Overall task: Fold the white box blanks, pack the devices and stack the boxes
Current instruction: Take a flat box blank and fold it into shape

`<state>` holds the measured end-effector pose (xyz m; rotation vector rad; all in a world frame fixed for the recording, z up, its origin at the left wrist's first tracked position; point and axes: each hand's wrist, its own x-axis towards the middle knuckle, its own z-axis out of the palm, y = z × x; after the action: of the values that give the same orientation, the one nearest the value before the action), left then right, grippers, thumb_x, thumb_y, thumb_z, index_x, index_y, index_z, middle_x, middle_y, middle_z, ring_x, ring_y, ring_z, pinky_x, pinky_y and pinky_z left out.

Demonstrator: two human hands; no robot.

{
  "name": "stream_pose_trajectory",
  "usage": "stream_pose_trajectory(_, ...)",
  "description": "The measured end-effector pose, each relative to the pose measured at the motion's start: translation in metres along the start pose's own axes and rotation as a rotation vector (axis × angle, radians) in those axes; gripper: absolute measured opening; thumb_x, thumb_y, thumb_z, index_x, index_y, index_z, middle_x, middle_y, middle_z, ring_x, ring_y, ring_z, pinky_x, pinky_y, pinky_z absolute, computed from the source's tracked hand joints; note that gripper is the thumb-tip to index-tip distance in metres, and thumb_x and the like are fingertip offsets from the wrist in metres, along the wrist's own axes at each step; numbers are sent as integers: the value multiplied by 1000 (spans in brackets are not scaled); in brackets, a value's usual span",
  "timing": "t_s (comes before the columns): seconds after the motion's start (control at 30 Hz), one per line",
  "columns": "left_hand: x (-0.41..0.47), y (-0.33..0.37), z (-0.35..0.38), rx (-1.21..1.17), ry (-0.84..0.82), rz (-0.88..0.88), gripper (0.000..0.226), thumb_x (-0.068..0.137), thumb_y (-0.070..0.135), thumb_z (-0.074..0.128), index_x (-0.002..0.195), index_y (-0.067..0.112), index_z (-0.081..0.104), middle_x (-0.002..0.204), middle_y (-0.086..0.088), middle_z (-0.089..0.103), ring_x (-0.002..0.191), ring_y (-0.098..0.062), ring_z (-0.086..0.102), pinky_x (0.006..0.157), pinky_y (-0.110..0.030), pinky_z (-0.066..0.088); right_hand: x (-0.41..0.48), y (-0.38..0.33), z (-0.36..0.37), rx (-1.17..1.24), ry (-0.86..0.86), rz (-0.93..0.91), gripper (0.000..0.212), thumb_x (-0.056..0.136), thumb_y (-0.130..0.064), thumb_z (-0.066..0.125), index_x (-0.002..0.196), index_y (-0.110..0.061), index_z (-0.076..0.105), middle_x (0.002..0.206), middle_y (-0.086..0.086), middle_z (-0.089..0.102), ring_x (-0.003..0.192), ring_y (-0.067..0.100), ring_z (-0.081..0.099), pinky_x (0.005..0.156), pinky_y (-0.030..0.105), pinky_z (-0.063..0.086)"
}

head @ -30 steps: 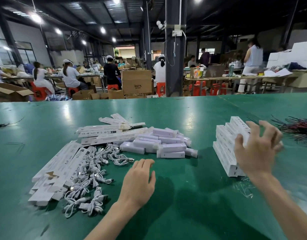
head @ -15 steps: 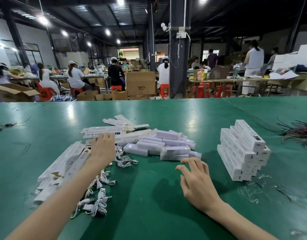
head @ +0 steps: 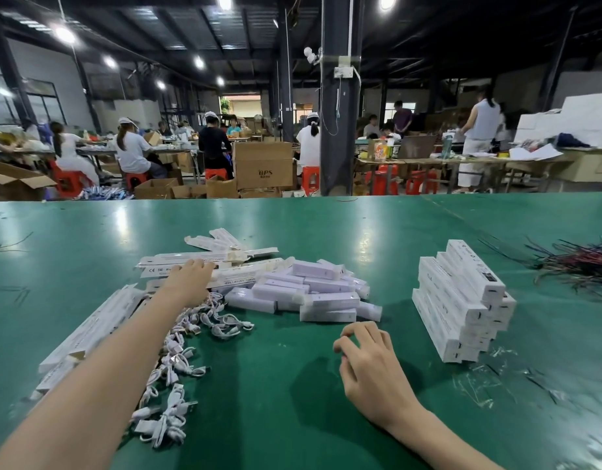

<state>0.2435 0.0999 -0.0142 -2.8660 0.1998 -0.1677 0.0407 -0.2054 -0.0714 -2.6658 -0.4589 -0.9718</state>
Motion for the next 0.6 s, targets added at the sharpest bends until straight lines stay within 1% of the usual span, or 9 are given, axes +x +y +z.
stream_pose_trajectory(0.07,1,0,2,-18,-60,-9,60,95,19,50,149,14,24,151,-11,34,138,-27,33,111,-49,30,0,0,-1,4,-13,3,22,63,1,74,79,-13,66,89,1,59,86,21,57,76,29,46)
stream_pose_trajectory(0.13,2,0,3,-38,-110,-21,63,97,20,47,152,14,16,156,-9,26,143,-27,25,113,-53,23,1,-1,-2,4,-16,4,21,63,1,74,78,-12,66,88,1,59,85,21,57,75,29,46)
stream_pose_trajectory(0.2,4,0,4,-37,-115,-24,65,96,17,49,152,14,14,157,-10,25,143,-28,22,112,-53,23,1,-1,-2,8,-21,-4,21,62,2,74,76,-12,65,86,2,59,82,22,57,72,30,47)
stream_pose_trajectory(0.3,6,-1,2,-47,-117,-33,62,94,19,51,149,13,21,153,-14,28,141,-31,22,111,-53,27,1,-1,-2,11,-26,-9,21,61,2,74,74,-11,65,84,1,58,80,22,58,70,31,49)
stream_pose_trajectory(0.37,7,-2,0,-87,-129,-44,56,93,24,53,143,13,31,148,-16,31,138,-33,23,110,-54,29,0,-1,-1,13,-29,-8,21,61,2,75,73,-11,64,83,1,58,79,22,57,69,31,49)
stream_pose_trajectory(0.43,7,-3,-2,-116,-125,-36,53,91,28,57,137,12,38,142,-17,35,134,-33,25,109,-52,33,0,-1,-1,13,-27,-9,21,60,2,75,73,-11,64,82,1,58,78,23,57,67,32,49)
stream_pose_trajectory(0.53,4,-3,-11,-134,-36,9,51,89,30,62,132,7,45,136,-17,39,129,-31,32,105,-45,39,0,-1,-1,12,-31,-5,20,61,2,74,72,-11,64,82,1,58,78,23,57,67,32,49)
stream_pose_trajectory(0.6,-3,-5,-19,-84,42,18,45,89,23,61,128,6,46,133,-16,41,124,-30,37,101,-42,43,0,-1,-1,11,-36,-8,19,61,1,74,73,-12,64,82,1,58,78,22,57,68,32,49)
